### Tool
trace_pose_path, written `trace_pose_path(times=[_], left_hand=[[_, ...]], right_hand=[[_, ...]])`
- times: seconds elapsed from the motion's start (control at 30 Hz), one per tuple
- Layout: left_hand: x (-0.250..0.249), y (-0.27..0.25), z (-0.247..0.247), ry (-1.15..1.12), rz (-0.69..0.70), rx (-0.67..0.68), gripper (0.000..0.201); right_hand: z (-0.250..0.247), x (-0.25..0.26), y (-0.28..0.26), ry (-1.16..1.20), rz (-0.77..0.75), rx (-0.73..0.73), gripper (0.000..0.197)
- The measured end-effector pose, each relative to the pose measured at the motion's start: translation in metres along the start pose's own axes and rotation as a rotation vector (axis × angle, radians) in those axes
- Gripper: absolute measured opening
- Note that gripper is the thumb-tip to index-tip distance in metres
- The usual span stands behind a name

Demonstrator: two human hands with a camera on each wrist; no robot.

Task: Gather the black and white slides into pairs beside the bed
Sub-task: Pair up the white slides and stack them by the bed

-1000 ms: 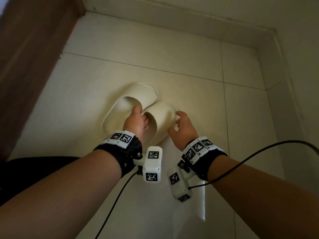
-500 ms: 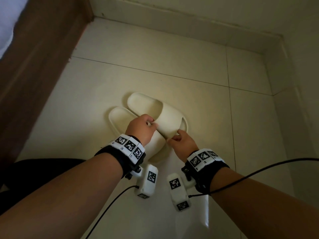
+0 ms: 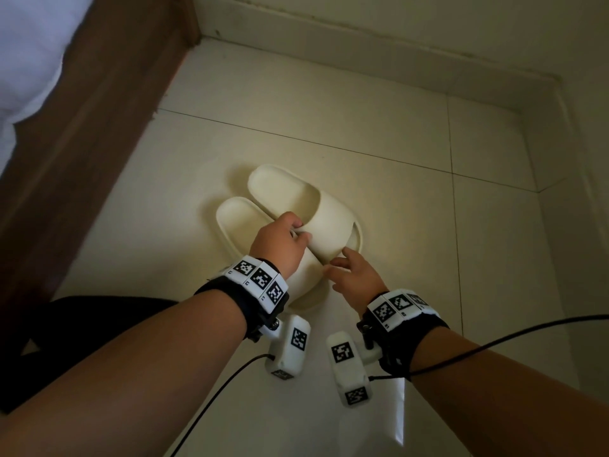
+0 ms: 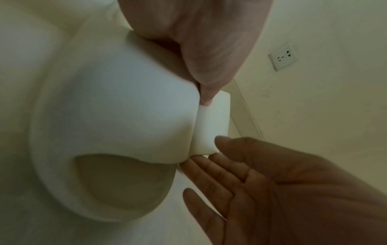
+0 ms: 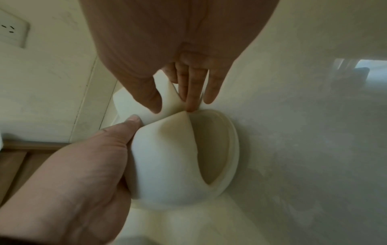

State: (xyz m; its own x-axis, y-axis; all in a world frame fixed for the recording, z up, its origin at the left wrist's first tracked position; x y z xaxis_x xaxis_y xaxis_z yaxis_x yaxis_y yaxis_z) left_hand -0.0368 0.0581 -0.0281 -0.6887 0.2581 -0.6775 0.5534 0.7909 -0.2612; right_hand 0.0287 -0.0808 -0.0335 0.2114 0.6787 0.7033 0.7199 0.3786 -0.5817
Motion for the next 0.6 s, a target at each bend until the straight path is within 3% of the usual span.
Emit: trace_pose_path(times=[0.13, 0.47, 0.6], left_hand=[[0.006, 0.009, -0.018, -0.012, -0.01, -0.051, 0.03], [0.072, 0.022, -0.083, -0.061, -0.169, -0.19, 0.035], [0.099, 0.029, -0.104, -0.064, -0.216, -0.244, 0.036]], right_hand=[[0.014, 0.009, -0.001, 0.059, -0.004, 0.066, 0.068], [0.092, 0.055, -0.012, -0.009, -0.07, 0.298, 0.082], [0.117, 0.077, -0.012, 0.039, -0.028, 0.388, 0.052]])
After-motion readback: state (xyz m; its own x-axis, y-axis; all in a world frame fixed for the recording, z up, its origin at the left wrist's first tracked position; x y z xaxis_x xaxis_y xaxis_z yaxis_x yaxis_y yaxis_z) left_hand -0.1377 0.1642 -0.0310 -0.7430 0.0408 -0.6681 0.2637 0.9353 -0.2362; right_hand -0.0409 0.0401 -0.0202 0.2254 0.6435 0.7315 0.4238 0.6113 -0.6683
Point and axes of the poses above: each hand's wrist, its own y-axis towards the middle knuckle, its own z-axis out of the palm, x = y × z, the point moved 3 cm from there along y, towards the middle knuckle, and after that the axes turned 7 degrees about -x, right-handed, at the moved point
